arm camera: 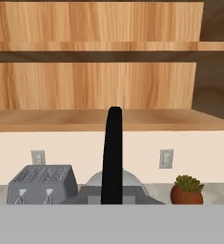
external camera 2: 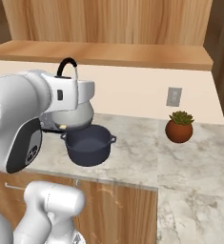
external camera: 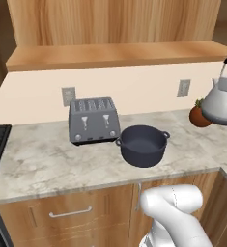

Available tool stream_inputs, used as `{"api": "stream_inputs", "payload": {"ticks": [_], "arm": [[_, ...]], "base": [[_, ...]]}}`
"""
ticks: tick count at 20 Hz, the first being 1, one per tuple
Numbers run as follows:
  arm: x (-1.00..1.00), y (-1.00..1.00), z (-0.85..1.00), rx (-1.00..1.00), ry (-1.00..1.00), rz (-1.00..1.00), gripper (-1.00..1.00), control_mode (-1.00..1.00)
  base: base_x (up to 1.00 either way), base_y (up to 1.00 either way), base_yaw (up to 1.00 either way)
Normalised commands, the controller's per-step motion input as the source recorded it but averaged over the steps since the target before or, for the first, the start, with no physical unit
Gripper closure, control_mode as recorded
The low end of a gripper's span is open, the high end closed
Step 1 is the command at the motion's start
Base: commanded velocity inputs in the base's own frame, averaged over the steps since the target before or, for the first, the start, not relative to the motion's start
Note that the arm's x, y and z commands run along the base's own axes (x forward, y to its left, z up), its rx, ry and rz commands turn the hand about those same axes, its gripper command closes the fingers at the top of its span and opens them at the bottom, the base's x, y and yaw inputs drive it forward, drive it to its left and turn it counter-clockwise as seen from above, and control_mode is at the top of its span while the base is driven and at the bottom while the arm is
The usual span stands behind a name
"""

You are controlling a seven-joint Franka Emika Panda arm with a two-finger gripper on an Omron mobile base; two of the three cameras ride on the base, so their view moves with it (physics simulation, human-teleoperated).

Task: Pick the kettle from the cabinet and place it on a stove burner. Then pick the pot from the counter and place it on another stove burner. Finally, turn both burners on.

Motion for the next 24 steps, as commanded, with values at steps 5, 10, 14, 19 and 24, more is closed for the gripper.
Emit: {"api": "stream_inputs", "payload": {"ticks": [5,10,14,19,24], "arm": [[0.00,0.00,0.00,0.00,0.00,0.00,1.00,1.00],[0.00,0.00,0.00,0.00,0.00,0.00,1.00,1.00],[0.00,0.00,0.00,0.00,0.00,0.00,1.00,1.00],[0.00,0.00,0.00,0.00,0.00,0.00,1.00,1.00],[0.00,0.00,0.00,0.00,0.00,0.00,1.00,1.00]], "base": [[-0.58,0.35,0.00],[-0.61,0.49,0.00],[-0.59,0.50,0.00],[-0.59,0.45,0.00],[-0.57,0.57,0.00]]}}
